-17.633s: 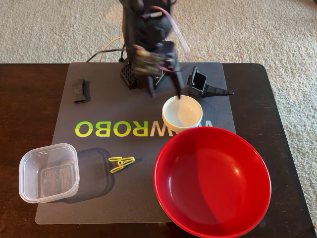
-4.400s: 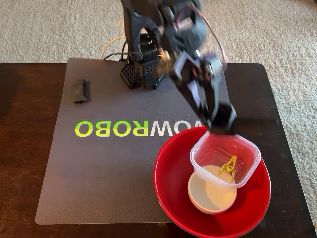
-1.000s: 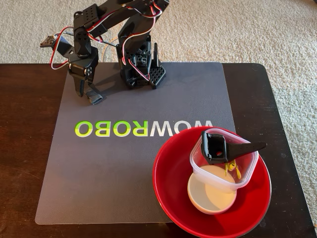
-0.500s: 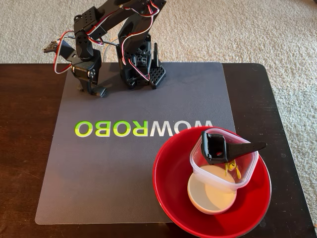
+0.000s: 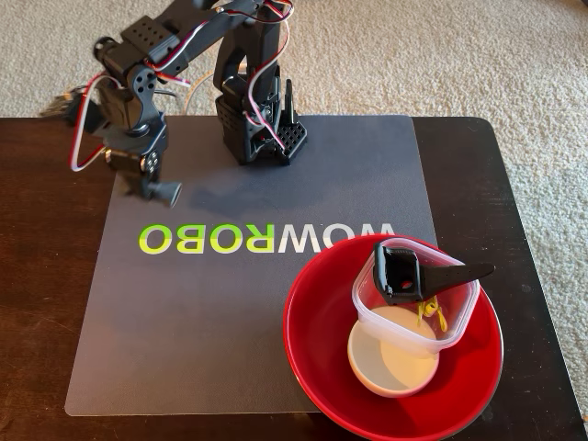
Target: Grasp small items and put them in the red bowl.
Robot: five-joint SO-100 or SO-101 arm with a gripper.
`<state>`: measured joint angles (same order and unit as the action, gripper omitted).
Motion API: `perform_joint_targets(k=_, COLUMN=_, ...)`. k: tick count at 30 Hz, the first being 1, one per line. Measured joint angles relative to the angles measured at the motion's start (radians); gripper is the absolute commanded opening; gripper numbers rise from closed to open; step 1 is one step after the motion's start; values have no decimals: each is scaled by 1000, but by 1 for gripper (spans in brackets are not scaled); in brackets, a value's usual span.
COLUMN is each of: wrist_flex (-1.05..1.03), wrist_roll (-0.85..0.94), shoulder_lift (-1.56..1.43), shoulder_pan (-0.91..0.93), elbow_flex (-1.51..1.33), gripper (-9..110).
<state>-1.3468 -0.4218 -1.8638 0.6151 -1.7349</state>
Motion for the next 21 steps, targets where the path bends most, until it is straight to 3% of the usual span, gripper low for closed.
perform_joint_targets(k=8, wrist_flex=-187, wrist_roll=-6, shoulder_lift=402, shoulder_pan=-459, elbow_flex=910, gripper=0)
perform_joint_targets(k=15, wrist_flex=-187, wrist_roll=-40, shoulder_lift=607, shoulder_pan=-782, elbow_flex=1046, gripper=0)
perform_joint_targets(k=21, wrist_flex=-189, wrist_roll=-40, shoulder_lift=876, shoulder_pan=-836, elbow_flex=1164, gripper=0)
